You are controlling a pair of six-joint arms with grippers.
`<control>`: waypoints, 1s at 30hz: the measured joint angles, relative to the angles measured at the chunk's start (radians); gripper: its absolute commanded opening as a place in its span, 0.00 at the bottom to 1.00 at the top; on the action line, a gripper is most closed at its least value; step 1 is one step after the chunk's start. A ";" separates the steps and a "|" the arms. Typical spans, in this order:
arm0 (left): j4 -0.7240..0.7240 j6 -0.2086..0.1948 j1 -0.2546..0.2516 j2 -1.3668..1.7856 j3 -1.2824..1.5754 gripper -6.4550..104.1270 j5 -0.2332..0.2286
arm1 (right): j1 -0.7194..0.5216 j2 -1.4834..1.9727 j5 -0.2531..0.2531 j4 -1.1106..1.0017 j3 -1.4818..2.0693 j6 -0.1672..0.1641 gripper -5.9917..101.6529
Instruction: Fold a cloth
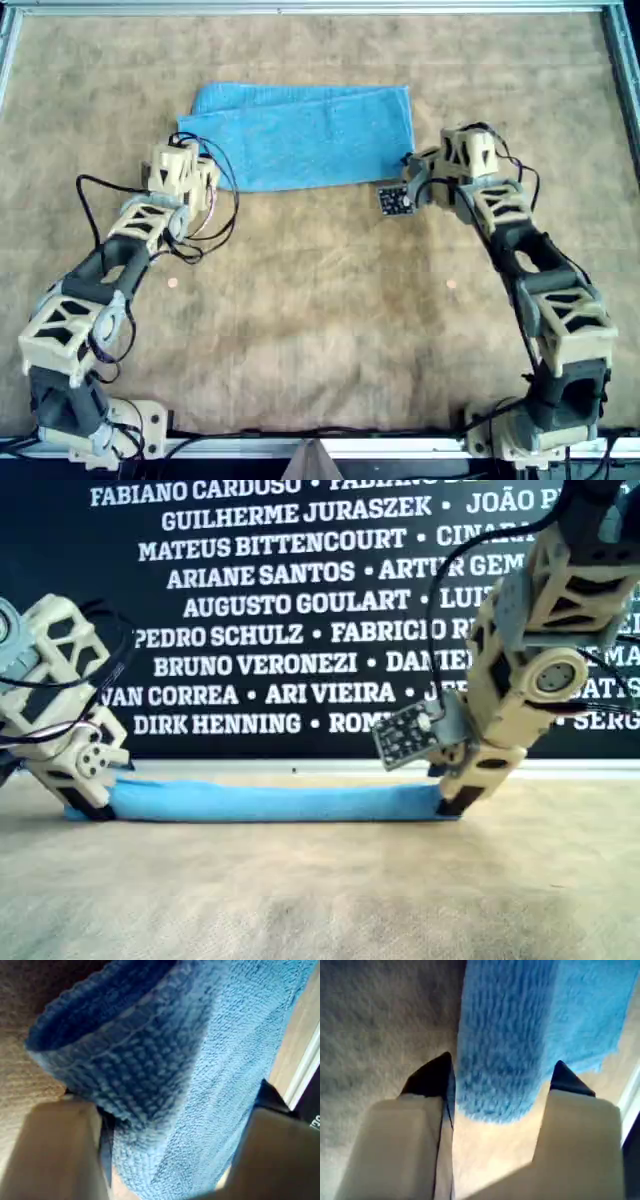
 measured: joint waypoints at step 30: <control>-0.006 0.000 0.021 -0.002 -0.002 0.01 0.008 | 0.025 -0.140 0.008 0.000 -0.189 0.000 0.08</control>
